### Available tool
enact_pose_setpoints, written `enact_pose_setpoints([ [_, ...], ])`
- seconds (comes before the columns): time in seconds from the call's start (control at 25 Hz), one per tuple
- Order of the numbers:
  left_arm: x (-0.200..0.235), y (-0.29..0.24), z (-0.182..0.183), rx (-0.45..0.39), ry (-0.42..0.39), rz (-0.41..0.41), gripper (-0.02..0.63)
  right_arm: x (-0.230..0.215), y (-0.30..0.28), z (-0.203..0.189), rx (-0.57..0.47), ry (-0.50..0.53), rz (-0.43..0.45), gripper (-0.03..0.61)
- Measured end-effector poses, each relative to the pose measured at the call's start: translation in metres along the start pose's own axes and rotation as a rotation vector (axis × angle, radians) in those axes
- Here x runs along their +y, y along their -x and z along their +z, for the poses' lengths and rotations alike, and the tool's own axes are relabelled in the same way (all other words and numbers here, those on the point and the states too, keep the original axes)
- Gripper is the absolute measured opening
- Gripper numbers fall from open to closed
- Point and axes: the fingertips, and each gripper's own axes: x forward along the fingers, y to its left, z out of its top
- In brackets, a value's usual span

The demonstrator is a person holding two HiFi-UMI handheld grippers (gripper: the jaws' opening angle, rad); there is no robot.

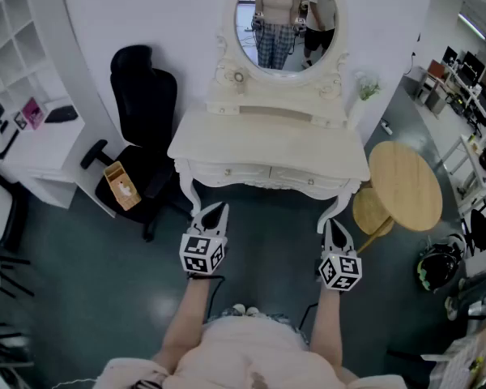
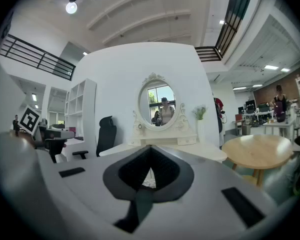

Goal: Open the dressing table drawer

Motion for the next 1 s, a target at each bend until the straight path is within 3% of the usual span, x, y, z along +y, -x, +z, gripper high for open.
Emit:
enact_pose_setpoints([
  [1.0, -0.006, 0.015, -0.017, 0.027, 0.007, -0.007, 0.026, 0.012, 0.006, 0.000, -0.007, -0.003, 0.030, 0.014],
])
